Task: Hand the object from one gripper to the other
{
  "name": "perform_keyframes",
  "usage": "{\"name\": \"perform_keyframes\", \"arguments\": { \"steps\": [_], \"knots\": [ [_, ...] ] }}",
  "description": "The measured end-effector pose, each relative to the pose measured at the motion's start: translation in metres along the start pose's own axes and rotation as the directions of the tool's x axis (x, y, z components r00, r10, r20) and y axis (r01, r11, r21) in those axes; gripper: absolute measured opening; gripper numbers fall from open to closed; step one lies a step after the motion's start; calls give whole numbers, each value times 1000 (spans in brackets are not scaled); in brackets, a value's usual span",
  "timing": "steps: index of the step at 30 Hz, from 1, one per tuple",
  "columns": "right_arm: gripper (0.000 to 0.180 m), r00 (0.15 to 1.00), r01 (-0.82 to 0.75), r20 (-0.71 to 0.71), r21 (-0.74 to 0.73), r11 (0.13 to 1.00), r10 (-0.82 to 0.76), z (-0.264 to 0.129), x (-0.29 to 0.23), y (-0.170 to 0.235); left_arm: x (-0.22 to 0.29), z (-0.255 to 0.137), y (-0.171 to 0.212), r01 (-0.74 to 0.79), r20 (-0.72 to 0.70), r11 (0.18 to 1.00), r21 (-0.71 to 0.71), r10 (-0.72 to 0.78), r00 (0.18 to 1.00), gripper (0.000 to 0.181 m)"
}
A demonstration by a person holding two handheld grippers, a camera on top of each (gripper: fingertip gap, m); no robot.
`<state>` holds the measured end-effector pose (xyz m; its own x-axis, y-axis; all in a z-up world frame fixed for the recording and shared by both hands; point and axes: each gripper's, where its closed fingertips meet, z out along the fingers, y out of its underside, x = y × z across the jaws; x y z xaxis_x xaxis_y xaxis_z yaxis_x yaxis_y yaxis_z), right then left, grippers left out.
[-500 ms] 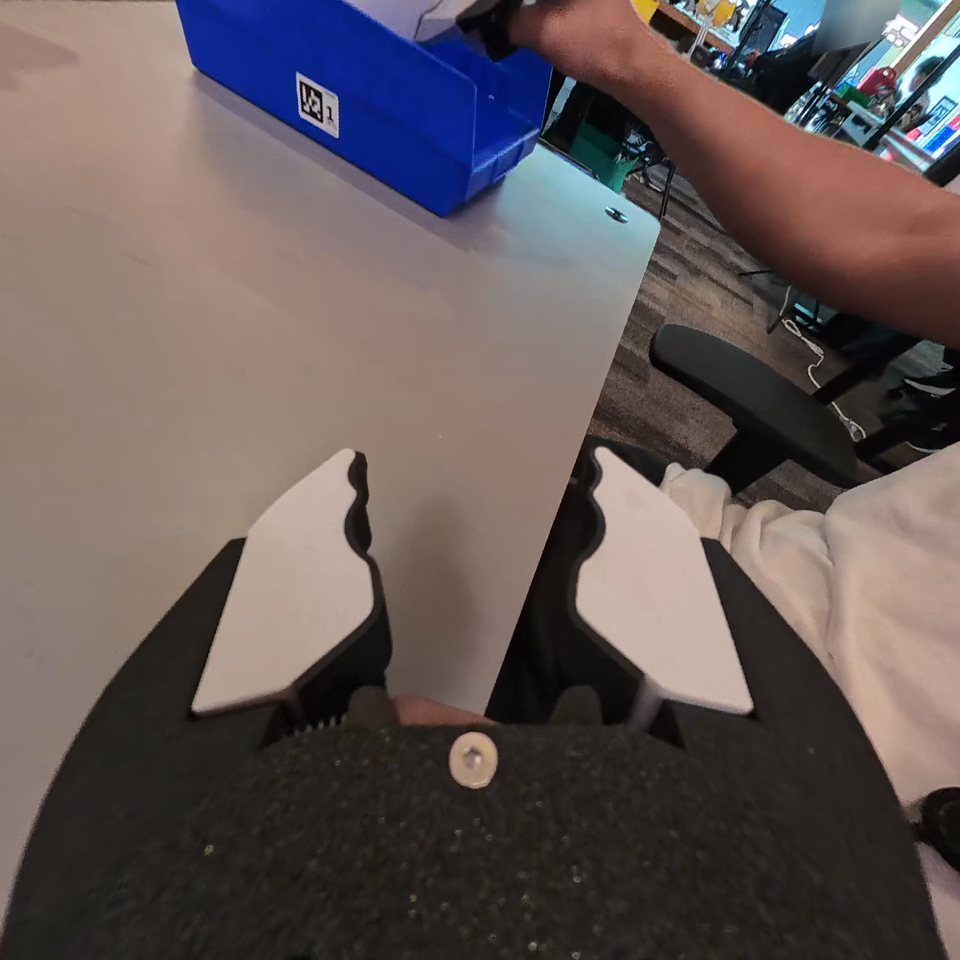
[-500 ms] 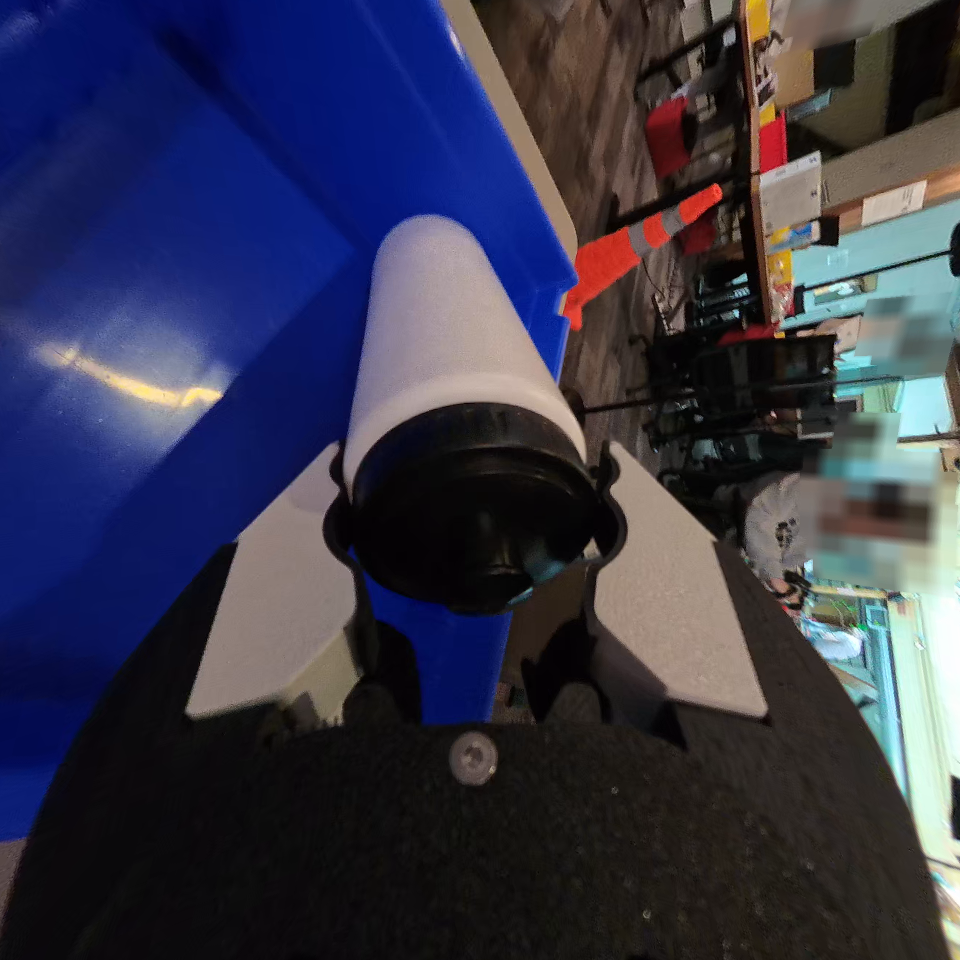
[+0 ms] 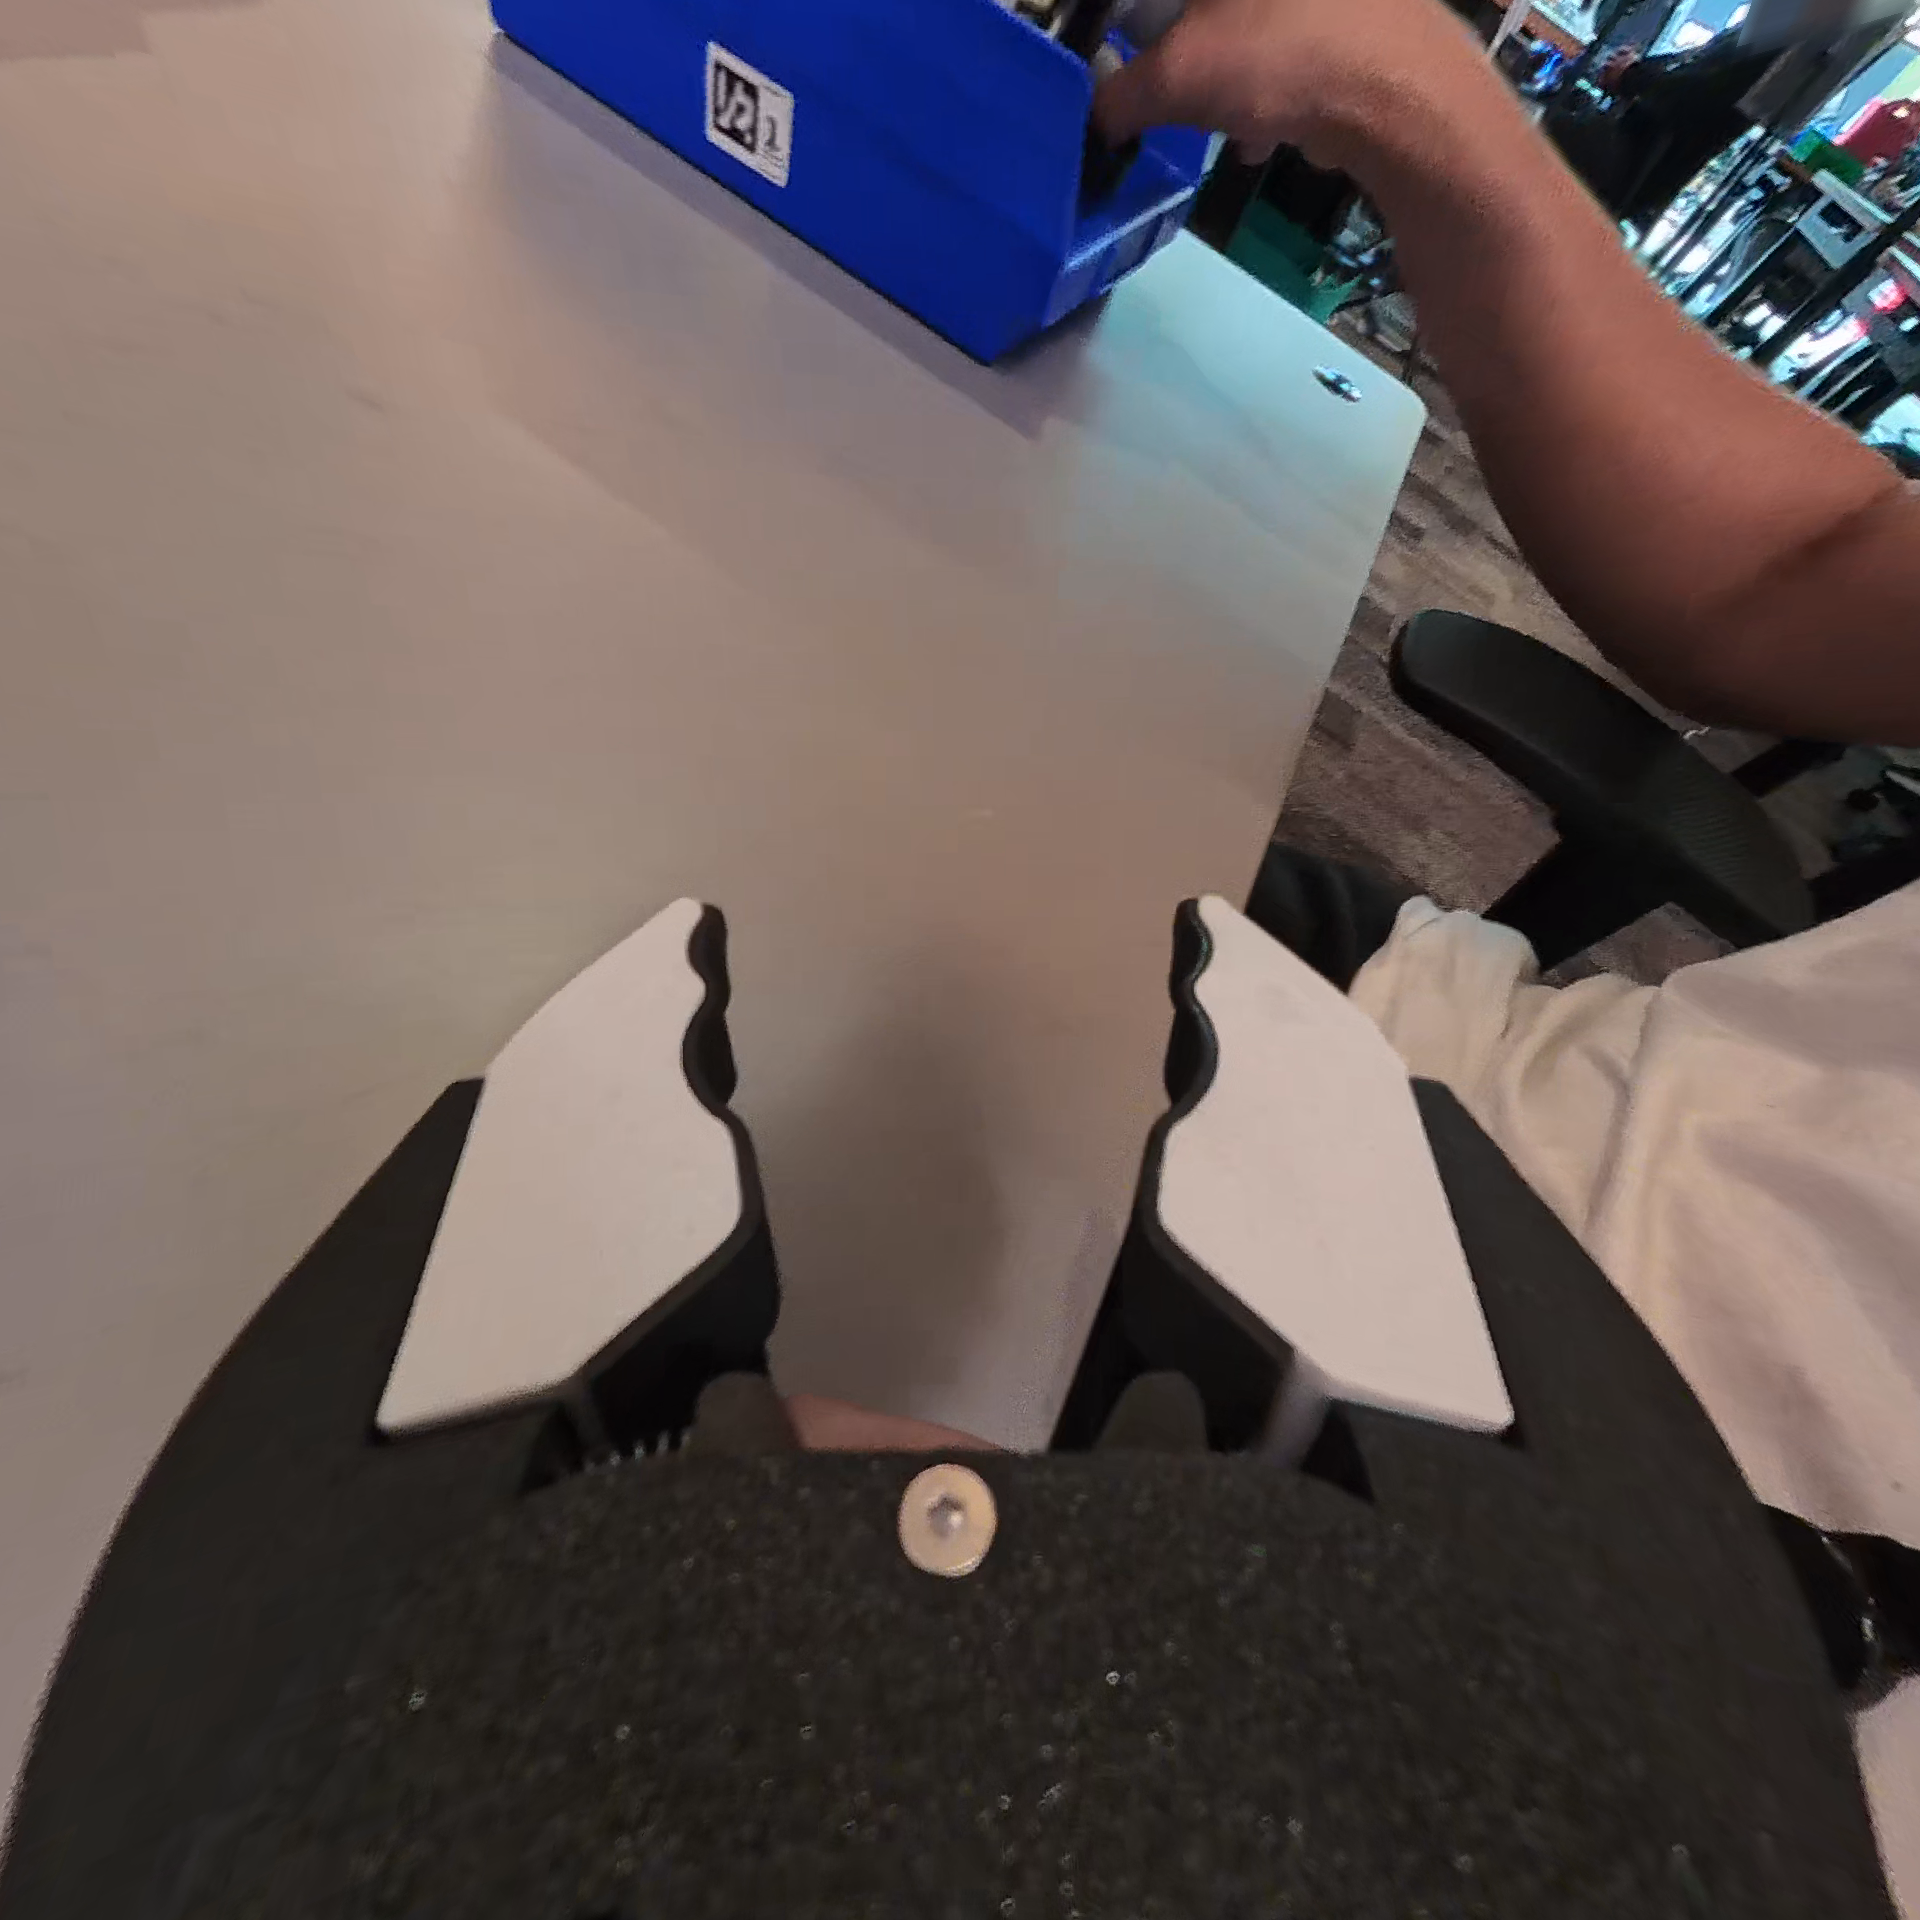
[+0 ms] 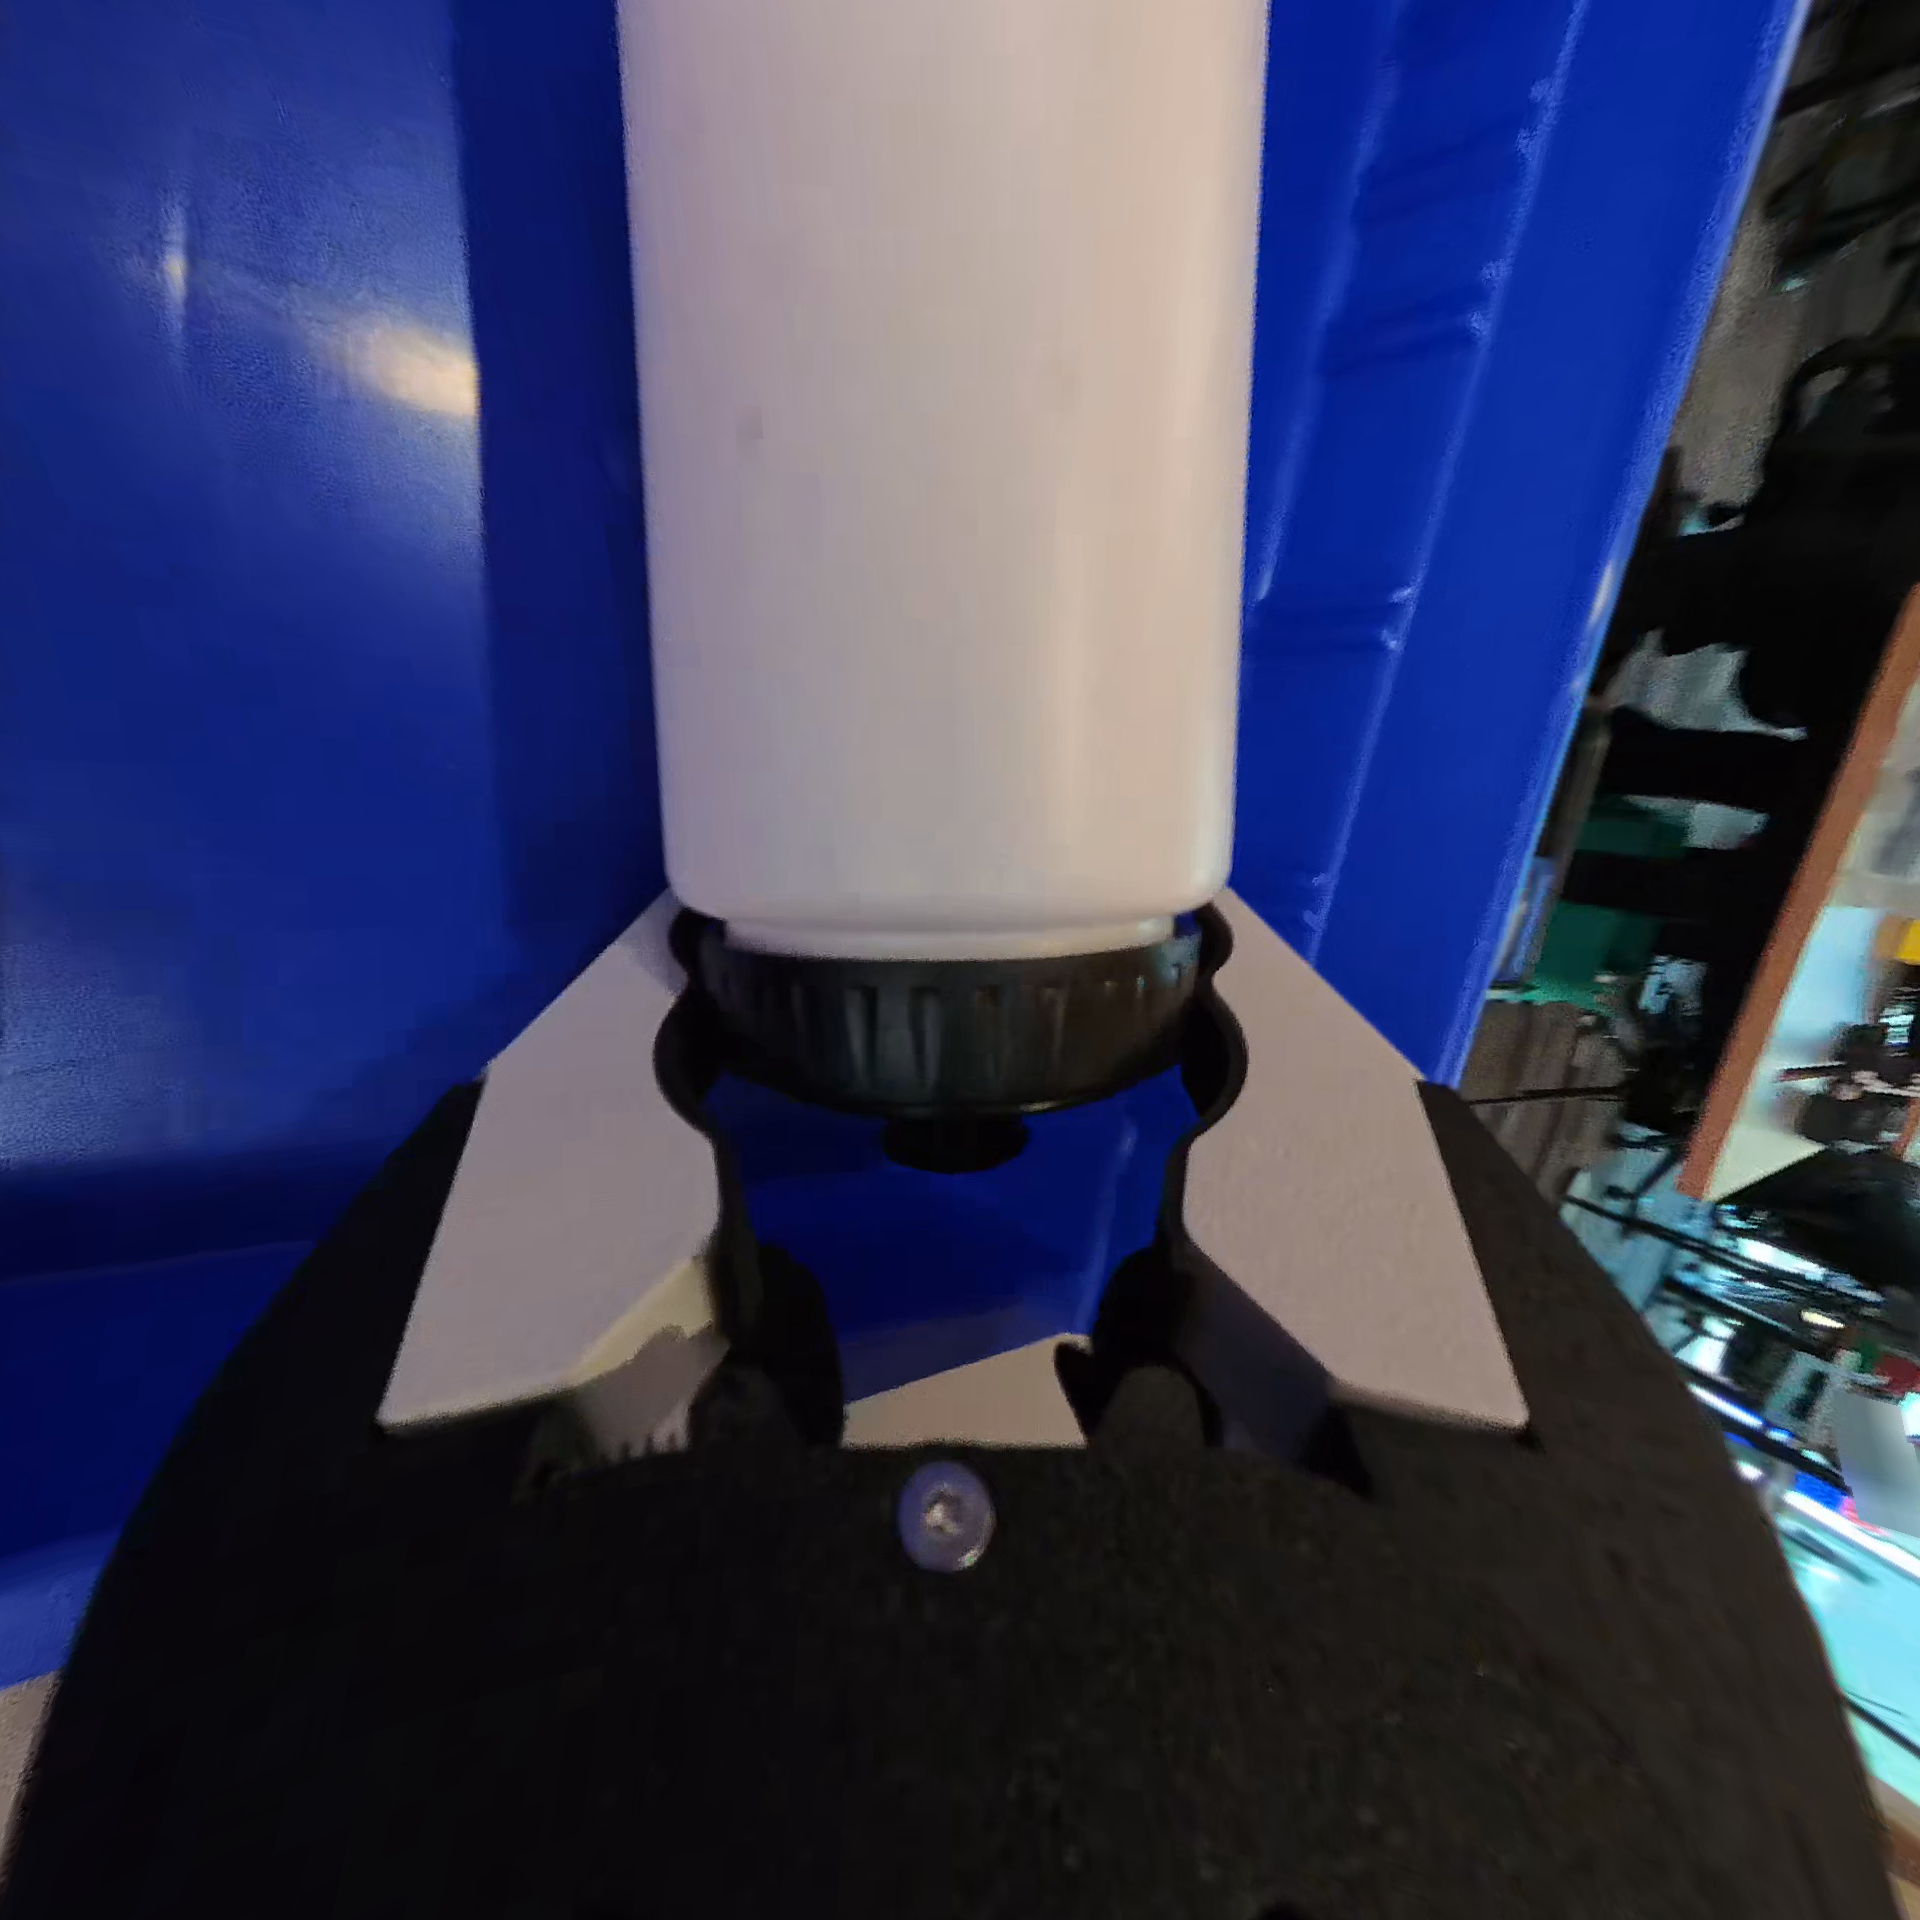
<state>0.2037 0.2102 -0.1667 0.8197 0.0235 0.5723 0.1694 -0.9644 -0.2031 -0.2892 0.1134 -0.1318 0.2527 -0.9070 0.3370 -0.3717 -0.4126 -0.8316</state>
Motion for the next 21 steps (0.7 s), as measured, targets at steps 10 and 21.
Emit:
{"name": "perform_keyframes", "arguments": {
  "steps": [10, 21],
  "knots": [
    [99, 937, -186, 320, 111, 976, 142, -34, -13, 3, -38, -17, -7, 43, 60, 999, 2, -43, 997, 75],
    [84, 548, -539, 809, 535, 651, -212, -235, -169, -33, -224, -121, -76, -163, 397, 856, -491, 386, 833, 56]
  ]
}}
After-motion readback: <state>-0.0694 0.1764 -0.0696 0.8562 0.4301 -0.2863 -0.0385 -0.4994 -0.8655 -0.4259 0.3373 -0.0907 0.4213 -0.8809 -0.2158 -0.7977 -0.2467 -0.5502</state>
